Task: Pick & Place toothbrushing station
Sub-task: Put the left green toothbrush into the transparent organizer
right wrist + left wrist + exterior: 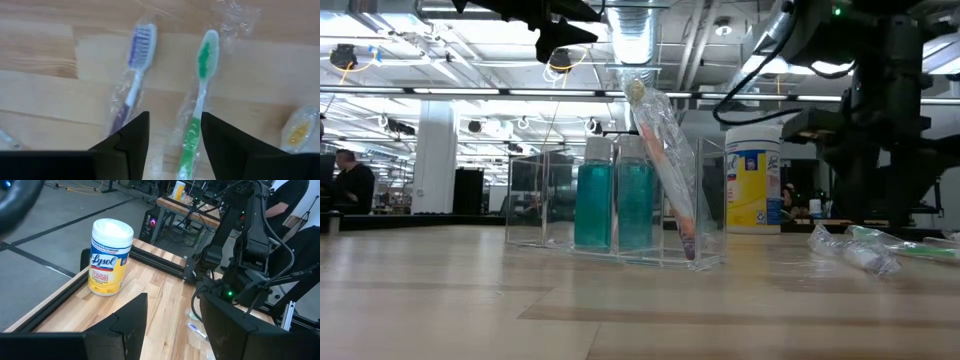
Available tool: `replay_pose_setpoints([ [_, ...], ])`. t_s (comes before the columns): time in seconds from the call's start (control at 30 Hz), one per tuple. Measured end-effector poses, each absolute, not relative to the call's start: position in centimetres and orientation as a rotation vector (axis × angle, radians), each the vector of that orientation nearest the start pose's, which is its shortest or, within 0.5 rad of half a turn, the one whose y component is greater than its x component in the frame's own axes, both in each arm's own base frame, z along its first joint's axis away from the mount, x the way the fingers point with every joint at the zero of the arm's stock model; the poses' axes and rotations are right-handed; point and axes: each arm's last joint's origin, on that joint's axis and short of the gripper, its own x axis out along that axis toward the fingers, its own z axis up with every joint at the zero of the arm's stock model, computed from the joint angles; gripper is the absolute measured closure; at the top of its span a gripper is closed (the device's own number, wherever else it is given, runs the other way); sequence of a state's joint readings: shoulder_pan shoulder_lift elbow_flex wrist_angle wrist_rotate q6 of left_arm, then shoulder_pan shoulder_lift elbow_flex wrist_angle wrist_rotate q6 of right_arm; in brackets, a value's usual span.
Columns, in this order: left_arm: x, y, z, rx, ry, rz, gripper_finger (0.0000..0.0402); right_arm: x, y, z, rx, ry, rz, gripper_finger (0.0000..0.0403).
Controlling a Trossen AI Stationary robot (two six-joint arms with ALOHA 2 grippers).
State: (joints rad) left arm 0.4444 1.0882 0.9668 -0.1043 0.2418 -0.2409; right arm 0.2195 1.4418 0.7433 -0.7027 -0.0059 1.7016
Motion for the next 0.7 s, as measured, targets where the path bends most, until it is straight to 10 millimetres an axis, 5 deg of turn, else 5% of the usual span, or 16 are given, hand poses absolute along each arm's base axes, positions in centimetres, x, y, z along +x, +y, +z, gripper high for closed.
replay_pose_setpoints([
  [0.57,22.1,9.7,34.5,-0.318,0.198,0.228,0.0225,21.7,4.9,13.3,1.238,1.227,-1.003,0.0246],
  [0.7,22.1,9.7,34.5,-0.318,0.199,0.229,0.0225,21.5,4.5,13.0,1.235,1.255,-0.982,0.0293],
])
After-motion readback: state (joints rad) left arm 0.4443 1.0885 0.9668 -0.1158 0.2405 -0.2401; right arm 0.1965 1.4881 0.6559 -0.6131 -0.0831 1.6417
